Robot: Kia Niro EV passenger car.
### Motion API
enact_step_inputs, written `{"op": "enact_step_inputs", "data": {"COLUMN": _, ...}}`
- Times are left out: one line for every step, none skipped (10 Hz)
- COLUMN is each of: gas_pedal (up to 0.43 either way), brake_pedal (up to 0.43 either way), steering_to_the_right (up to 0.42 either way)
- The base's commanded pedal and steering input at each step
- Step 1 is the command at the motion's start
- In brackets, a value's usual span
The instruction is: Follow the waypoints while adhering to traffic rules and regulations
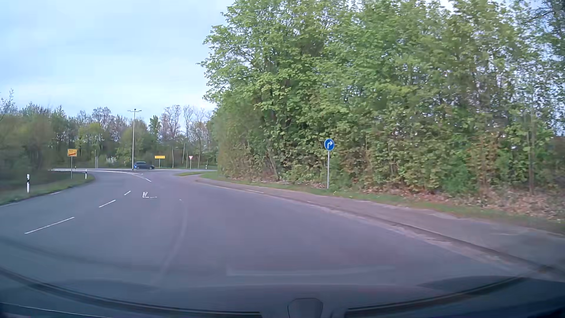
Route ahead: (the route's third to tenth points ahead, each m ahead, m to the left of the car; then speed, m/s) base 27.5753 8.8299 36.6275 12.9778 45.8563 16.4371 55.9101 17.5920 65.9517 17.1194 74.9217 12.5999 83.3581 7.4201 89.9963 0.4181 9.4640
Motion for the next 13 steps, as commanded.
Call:
{"op": "enact_step_inputs", "data": {"gas_pedal": 0.067, "brake_pedal": 0.000, "steering_to_the_right": -0.103}}
{"op": "enact_step_inputs", "data": {"gas_pedal": 0.067, "brake_pedal": 0.000, "steering_to_the_right": -0.101}}
{"op": "enact_step_inputs", "data": {"gas_pedal": 0.067, "brake_pedal": 0.000, "steering_to_the_right": -0.100}}
{"op": "enact_step_inputs", "data": {"gas_pedal": 0.067, "brake_pedal": 0.000, "steering_to_the_right": -0.100}}
{"op": "enact_step_inputs", "data": {"gas_pedal": 0.067, "brake_pedal": 0.000, "steering_to_the_right": -0.100}}
{"op": "enact_step_inputs", "data": {"gas_pedal": 0.067, "brake_pedal": 0.000, "steering_to_the_right": -0.099}}
{"op": "enact_step_inputs", "data": {"gas_pedal": 0.059, "brake_pedal": 0.000, "steering_to_the_right": -0.096}}
{"op": "enact_step_inputs", "data": {"gas_pedal": 0.047, "brake_pedal": 0.000, "steering_to_the_right": -0.096}}
{"op": "enact_step_inputs", "data": {"gas_pedal": 0.000, "brake_pedal": 0.000, "steering_to_the_right": -0.096}}
{"op": "enact_step_inputs", "data": {"gas_pedal": 0.000, "brake_pedal": 0.000, "steering_to_the_right": -0.096}}
{"op": "enact_step_inputs", "data": {"gas_pedal": 0.000, "brake_pedal": 0.000, "steering_to_the_right": -0.096}}
{"op": "enact_step_inputs", "data": {"gas_pedal": 0.000, "brake_pedal": 0.000, "steering_to_the_right": -0.095}}
{"op": "enact_step_inputs", "data": {"gas_pedal": 0.000, "brake_pedal": 0.000, "steering_to_the_right": -0.094}}
